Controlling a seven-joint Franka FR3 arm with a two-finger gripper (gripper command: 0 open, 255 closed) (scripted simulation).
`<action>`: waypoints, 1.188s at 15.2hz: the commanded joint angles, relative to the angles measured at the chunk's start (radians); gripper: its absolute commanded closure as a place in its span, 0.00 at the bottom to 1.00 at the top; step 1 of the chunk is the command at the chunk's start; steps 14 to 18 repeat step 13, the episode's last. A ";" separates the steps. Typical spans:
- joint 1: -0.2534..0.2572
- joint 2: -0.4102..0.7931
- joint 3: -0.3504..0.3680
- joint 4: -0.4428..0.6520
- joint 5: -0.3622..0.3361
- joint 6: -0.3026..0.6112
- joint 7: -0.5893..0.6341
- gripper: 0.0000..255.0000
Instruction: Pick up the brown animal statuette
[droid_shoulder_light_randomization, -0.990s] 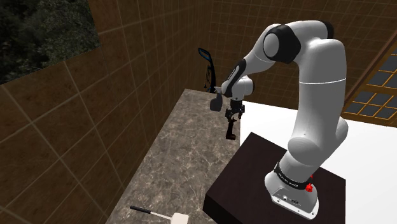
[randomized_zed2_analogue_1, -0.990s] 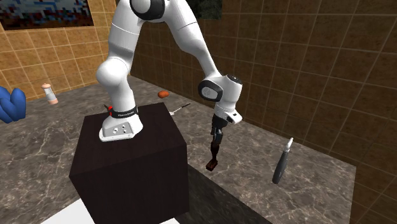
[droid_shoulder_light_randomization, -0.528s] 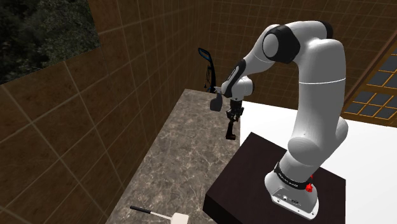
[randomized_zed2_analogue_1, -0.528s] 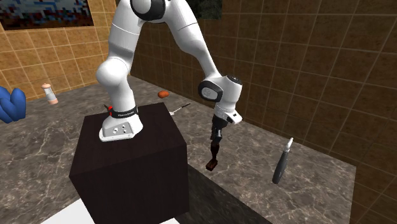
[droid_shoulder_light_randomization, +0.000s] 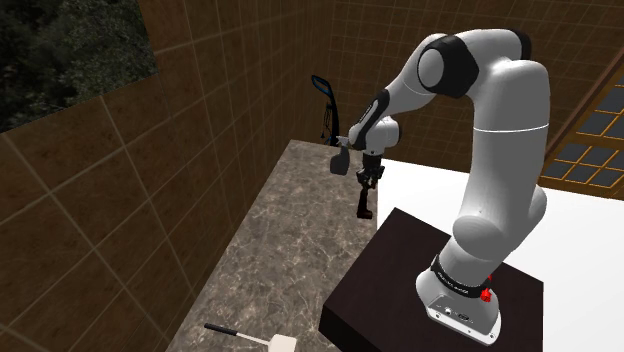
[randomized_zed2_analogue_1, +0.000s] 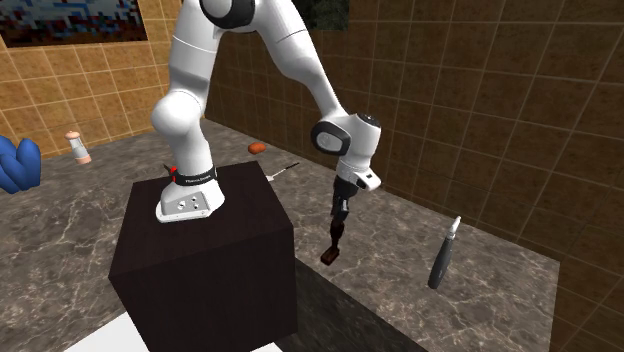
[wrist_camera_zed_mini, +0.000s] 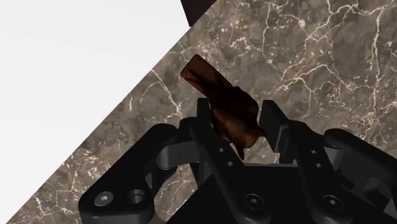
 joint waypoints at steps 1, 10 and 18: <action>0.005 -0.025 -0.009 -0.003 -0.013 -0.021 0.007 1.00; 0.027 -0.138 -0.040 -0.008 -0.071 -0.122 0.045 1.00; 0.029 -0.152 -0.043 -0.007 -0.078 -0.136 0.050 1.00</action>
